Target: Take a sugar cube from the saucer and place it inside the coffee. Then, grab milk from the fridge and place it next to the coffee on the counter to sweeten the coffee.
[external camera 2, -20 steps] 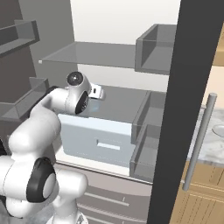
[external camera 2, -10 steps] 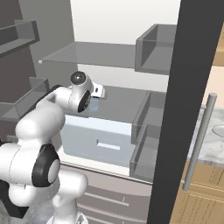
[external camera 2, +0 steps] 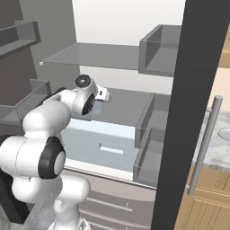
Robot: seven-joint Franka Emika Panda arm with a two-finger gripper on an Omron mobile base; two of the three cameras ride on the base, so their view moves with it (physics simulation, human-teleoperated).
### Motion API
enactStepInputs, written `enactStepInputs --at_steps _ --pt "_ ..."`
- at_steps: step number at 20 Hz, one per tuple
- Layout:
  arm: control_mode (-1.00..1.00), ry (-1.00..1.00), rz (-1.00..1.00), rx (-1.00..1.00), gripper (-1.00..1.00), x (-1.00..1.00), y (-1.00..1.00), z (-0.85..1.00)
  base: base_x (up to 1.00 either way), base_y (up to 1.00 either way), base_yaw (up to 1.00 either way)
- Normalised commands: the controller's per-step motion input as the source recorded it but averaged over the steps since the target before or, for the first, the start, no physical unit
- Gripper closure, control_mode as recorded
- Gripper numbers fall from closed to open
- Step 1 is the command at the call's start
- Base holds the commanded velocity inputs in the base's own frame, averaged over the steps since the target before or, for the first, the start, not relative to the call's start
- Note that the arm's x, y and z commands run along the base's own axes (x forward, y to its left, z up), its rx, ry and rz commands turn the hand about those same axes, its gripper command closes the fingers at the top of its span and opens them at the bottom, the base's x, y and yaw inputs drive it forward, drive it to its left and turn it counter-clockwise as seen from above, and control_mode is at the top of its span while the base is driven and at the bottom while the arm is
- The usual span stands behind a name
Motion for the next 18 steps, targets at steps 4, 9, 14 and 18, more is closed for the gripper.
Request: enactStepInputs --at_steps 4,9,14,18 --pt "-1.0 0.0 0.0 0.0 -1.0 0.13 0.0 -0.06 0.0 0.0 0.0" --pt "-1.0 0.0 0.0 0.0 -1.0 0.13 0.0 -0.05 0.0 0.0 0.0" --pt "-1.0 0.0 0.0 0.0 -1.0 0.16 0.03 -0.03 0.0 0.0 0.0" --pt "-1.0 0.0 0.0 0.0 -1.0 0.19 0.04 -0.03 0.0 0.0 0.0"
